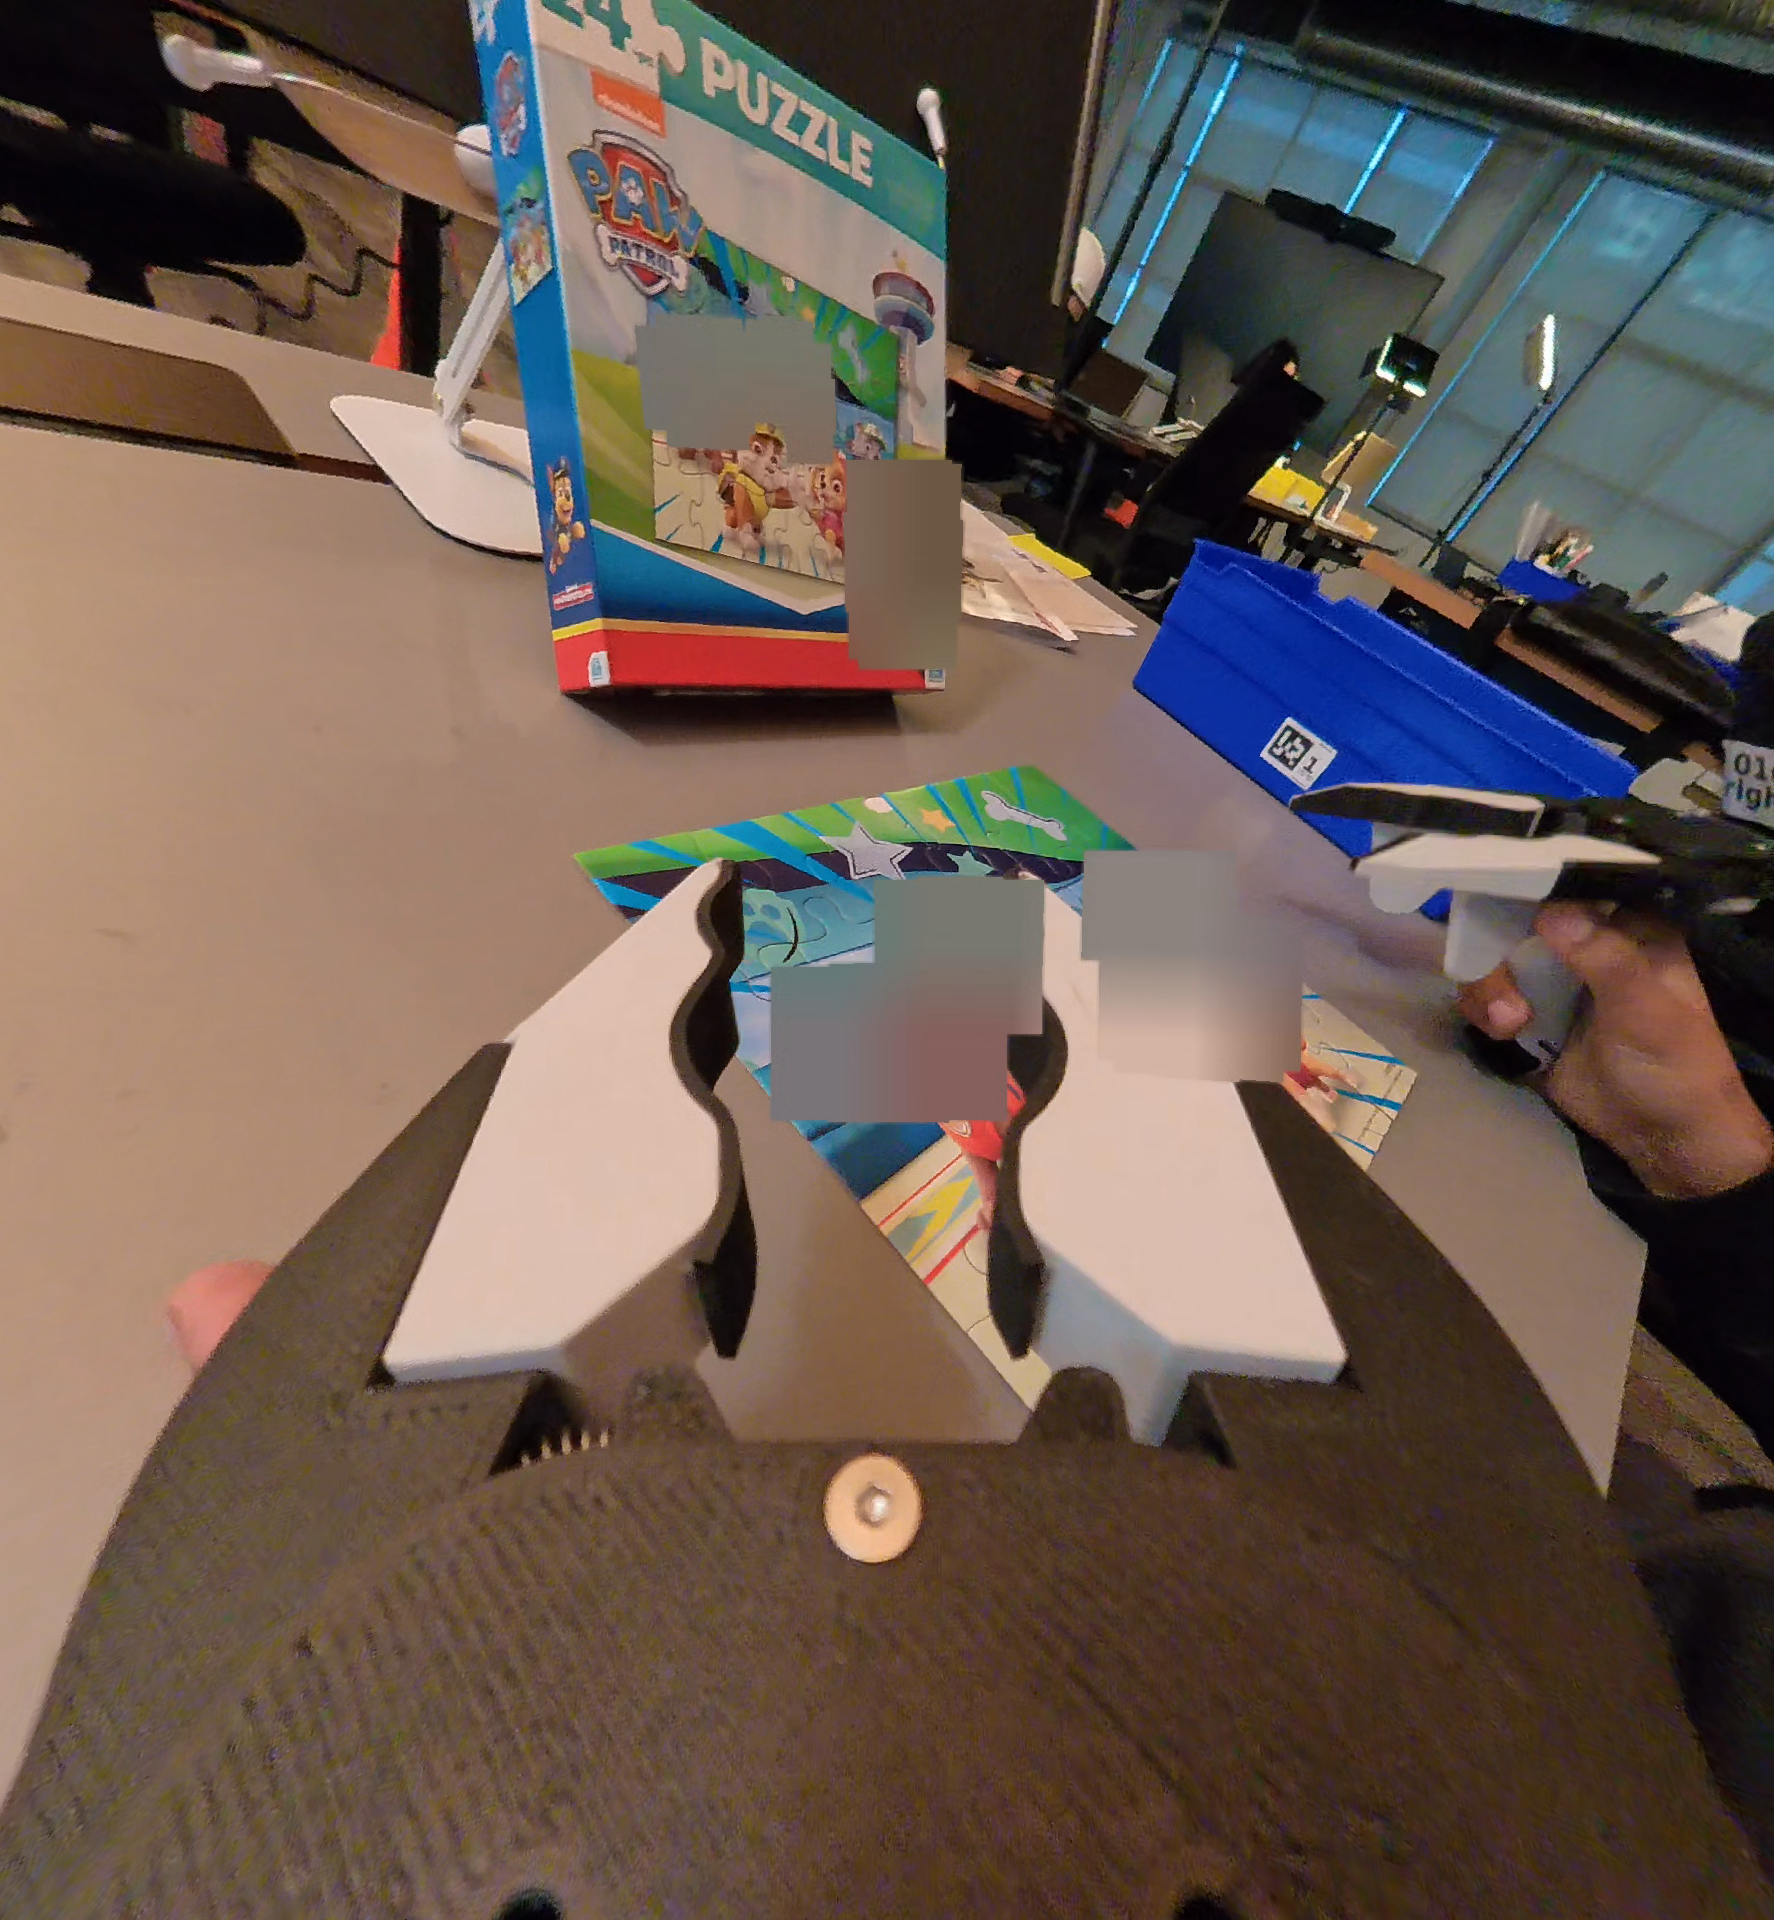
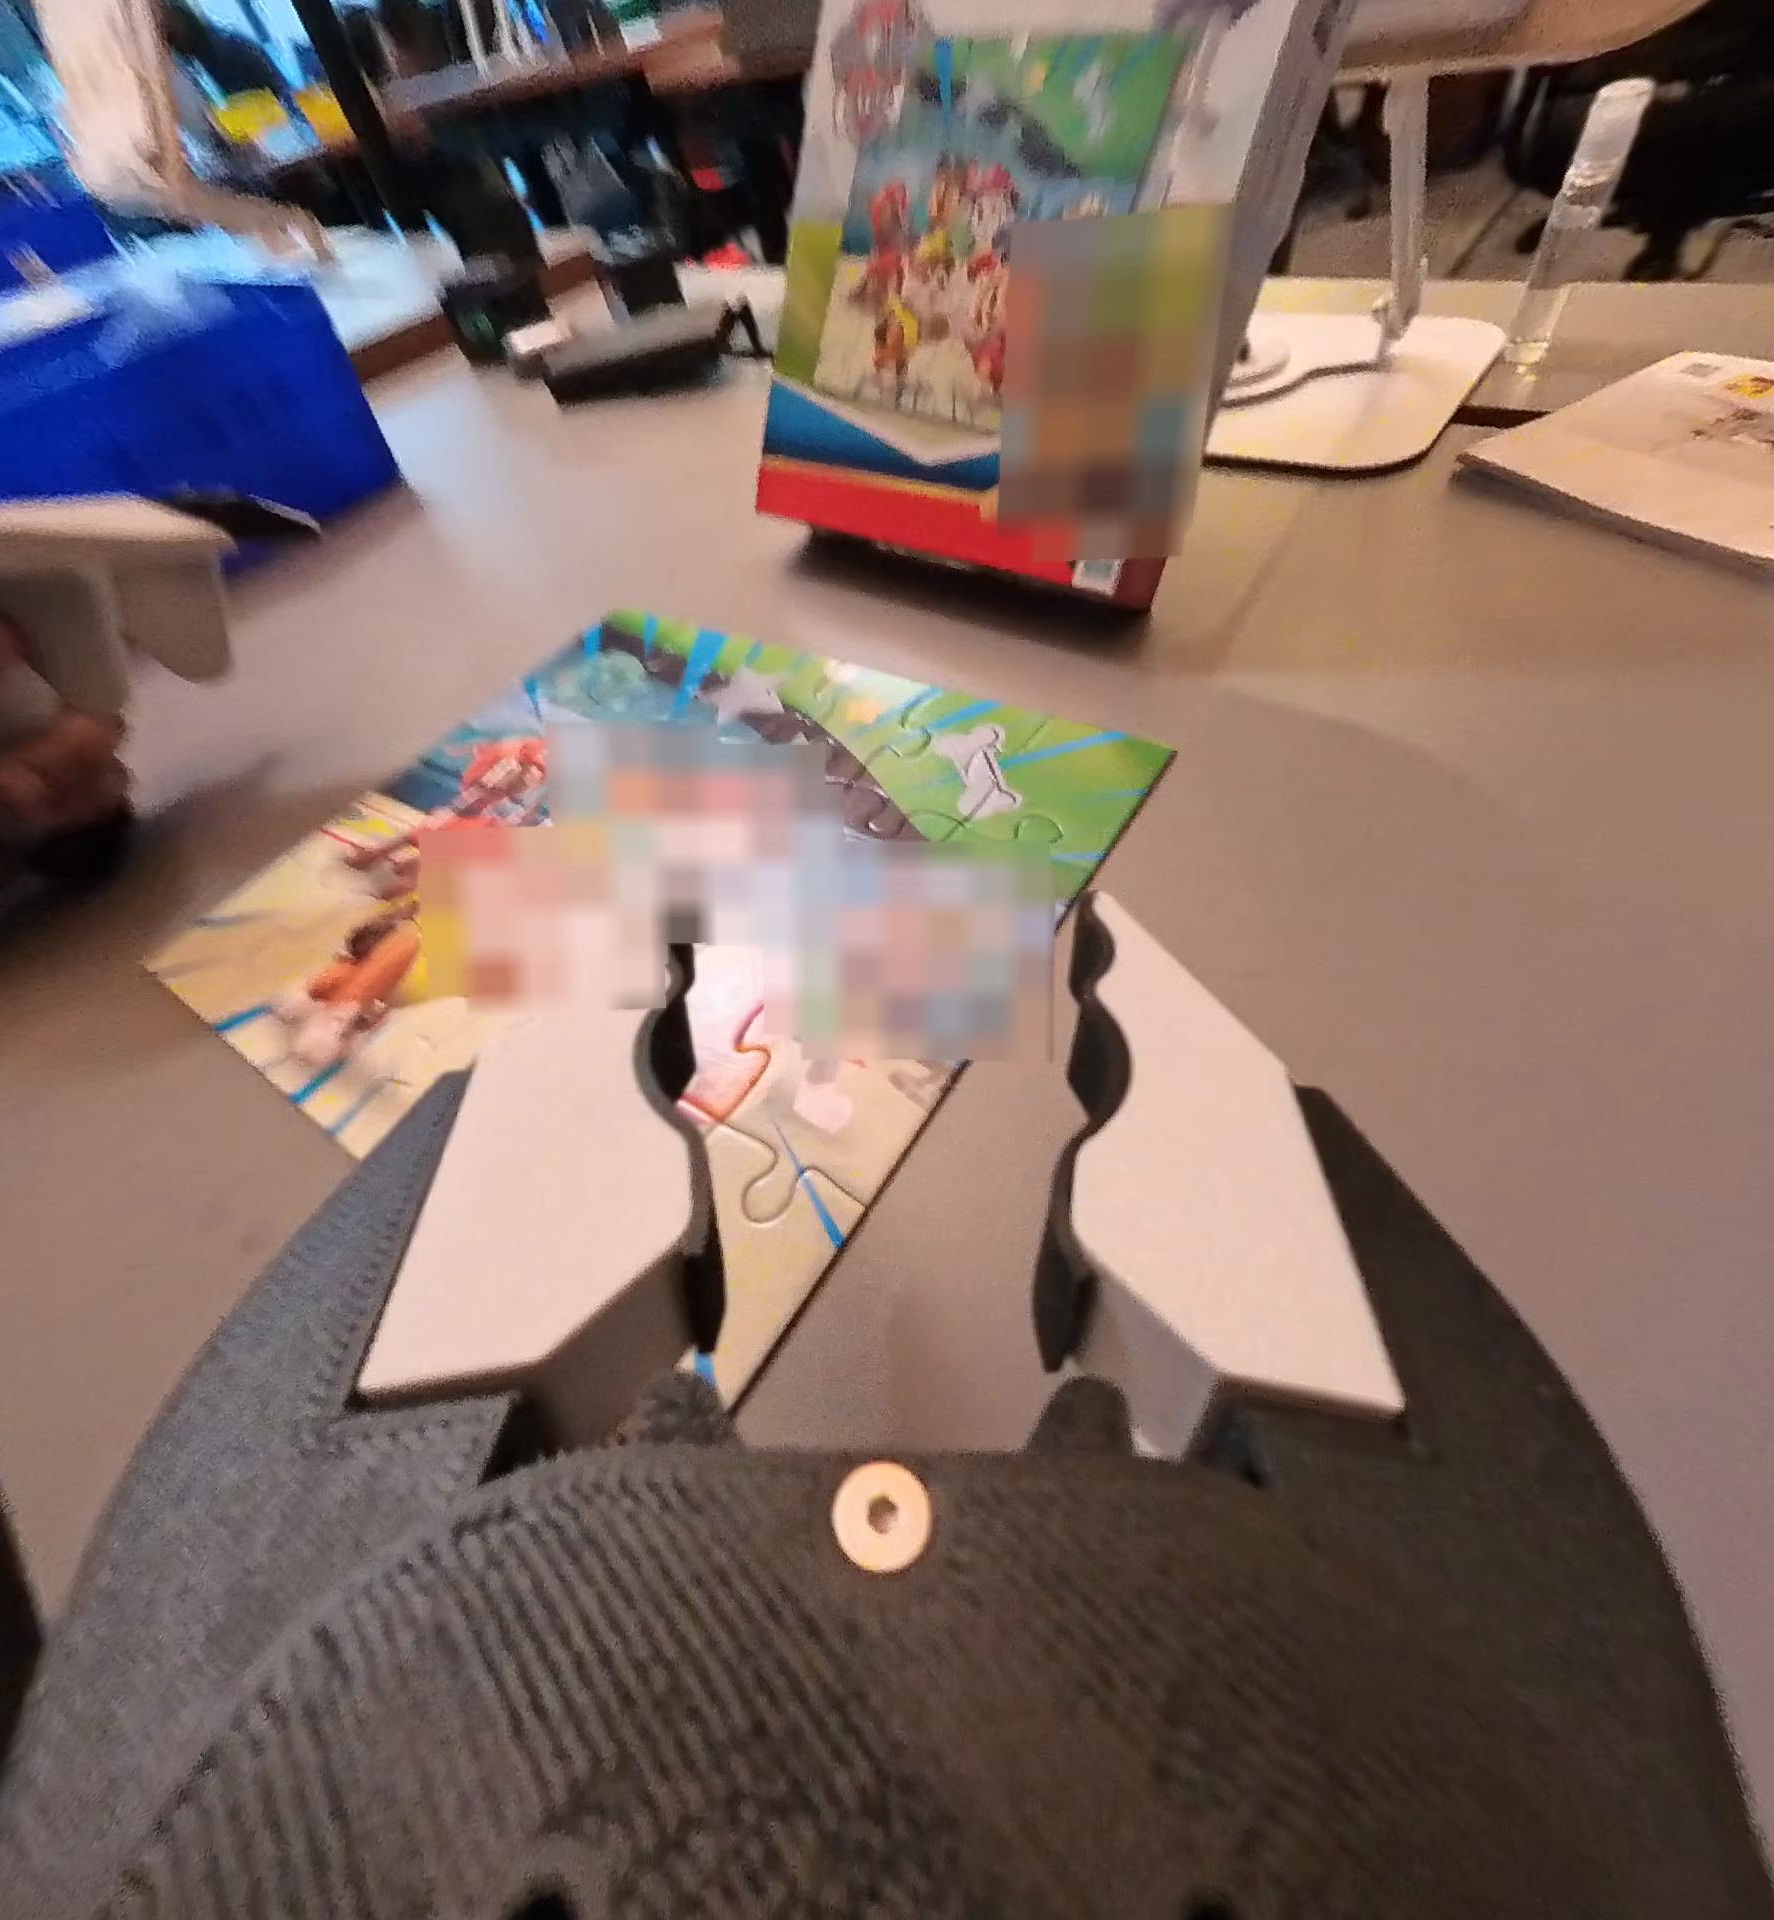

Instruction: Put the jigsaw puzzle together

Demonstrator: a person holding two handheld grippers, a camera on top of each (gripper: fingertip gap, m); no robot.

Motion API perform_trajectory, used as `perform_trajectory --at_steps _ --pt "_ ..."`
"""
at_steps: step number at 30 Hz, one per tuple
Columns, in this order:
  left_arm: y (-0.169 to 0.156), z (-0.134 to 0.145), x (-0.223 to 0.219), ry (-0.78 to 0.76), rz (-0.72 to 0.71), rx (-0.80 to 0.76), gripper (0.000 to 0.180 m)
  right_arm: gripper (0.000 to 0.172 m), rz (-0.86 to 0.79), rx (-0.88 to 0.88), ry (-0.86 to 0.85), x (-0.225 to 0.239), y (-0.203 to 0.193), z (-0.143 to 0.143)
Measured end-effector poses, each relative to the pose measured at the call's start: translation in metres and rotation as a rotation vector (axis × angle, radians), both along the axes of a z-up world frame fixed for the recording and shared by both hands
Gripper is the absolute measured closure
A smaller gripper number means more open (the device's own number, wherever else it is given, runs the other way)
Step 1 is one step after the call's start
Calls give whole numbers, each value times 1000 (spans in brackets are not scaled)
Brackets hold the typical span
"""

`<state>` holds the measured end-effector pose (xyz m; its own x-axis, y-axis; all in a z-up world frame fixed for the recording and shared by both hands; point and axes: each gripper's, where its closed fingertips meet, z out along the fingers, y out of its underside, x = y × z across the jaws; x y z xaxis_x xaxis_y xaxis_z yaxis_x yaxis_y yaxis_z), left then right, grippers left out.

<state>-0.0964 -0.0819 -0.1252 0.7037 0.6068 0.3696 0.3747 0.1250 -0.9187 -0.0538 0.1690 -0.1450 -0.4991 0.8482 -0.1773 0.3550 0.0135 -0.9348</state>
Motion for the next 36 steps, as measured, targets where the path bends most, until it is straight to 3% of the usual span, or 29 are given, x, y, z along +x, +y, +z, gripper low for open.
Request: perform_trajectory --at_steps 5,10,19,23,28,36 --pt "6 5 8 70 -19 -33 131 112 24 -199 141 14 12 32" --pt "11 6 14 116 -32 -78 131 109 76 -381 165 24 13 46" --pt "13 7 16 105 -56 -51 131 108 84 -323 161 24 6 43" --pt "15 8 19 121 -68 -59 129 107 67 -198 165 23 -4 36" --pt "21 8 24 159 -85 -101 129 109 33 170 205 19 -24 14" --pt "28 7 30 114 -151 -58 131 132 61 568 239 19 -41 -18"
